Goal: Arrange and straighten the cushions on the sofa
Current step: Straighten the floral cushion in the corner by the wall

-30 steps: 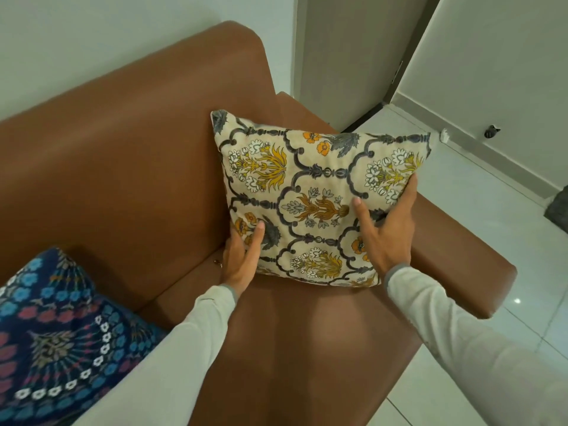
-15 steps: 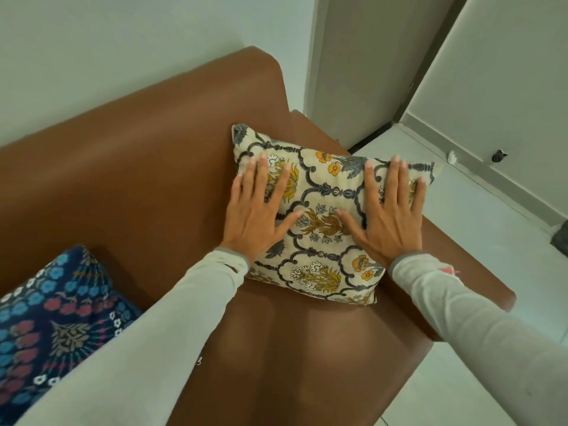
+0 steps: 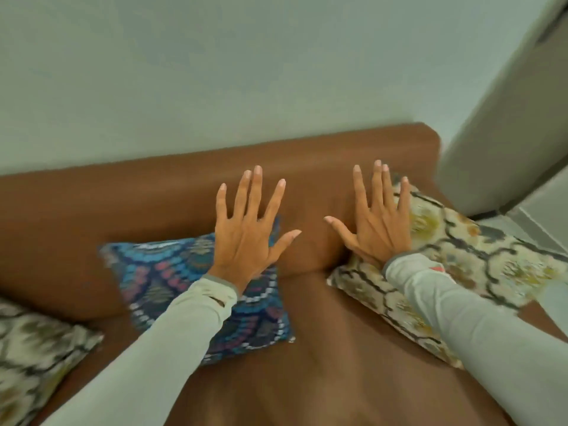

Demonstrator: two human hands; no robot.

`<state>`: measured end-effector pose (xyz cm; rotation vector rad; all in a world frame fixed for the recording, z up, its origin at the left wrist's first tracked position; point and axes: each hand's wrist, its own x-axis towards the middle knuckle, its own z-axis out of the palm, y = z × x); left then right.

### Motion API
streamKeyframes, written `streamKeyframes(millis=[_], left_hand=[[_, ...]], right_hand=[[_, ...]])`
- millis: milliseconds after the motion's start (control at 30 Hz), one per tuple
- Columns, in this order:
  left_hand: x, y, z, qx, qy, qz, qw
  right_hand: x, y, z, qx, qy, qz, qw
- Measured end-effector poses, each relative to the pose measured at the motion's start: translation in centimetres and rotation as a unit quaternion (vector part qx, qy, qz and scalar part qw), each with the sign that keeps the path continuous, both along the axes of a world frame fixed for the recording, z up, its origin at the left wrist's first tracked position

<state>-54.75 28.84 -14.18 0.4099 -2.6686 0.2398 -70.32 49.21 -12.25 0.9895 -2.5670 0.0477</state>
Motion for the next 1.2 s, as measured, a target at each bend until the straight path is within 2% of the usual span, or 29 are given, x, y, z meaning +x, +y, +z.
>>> streamKeyframes(millis=[233, 333, 467, 567, 667, 767, 833, 900, 1033, 1200], left_hand=[[24.6, -16.4, 3.9, -0.01, 0.01, 0.217, 0.976], [35.7, -20.3, 2.6, -0.017, -0.003, 0.306, 0.952], [46.9, -22.1, -0.4, 0.014, -0.03, 0.398, 0.917], [52.1, -22.2, -3.3, 0.09, 0.012, 0.487, 0.869], [55.3, -22.5, -5.8, 0.245, 0.139, 0.571, 0.771], [57.4, -23.8, -7.9, 0.381, 0.252, 0.554, 0.696], [58.0, -24.8, -9.0, 0.457, 0.314, 0.502, 0.663], [58.1, -25.2, -9.8, 0.495, 0.364, 0.464, 0.638], [58.0, -25.5, -10.7, 0.487, 0.411, 0.427, 0.642], [58.0, -24.9, -10.6, 0.447, 0.418, 0.423, 0.668]], right_hand=[[17.7, -23.4, 3.4, -0.01, -0.03, 0.217, 0.976], [26.6, -31.0, 2.1, -0.007, -0.038, 0.301, 0.953], [36.0, -37.0, -1.2, 0.006, -0.077, 0.378, 0.922], [39.8, -40.2, -4.2, 0.032, -0.145, 0.402, 0.904], [41.0, -43.1, -6.8, 0.049, -0.319, 0.369, 0.872], [41.2, -45.9, -9.1, 0.024, -0.501, 0.295, 0.813], [41.4, -47.5, -10.6, 0.012, -0.603, 0.248, 0.758], [41.9, -48.5, -11.8, 0.012, -0.662, 0.229, 0.713], [43.0, -49.1, -12.8, -0.05, -0.708, 0.234, 0.664], [42.9, -49.4, -12.0, -0.085, -0.714, 0.253, 0.647]])
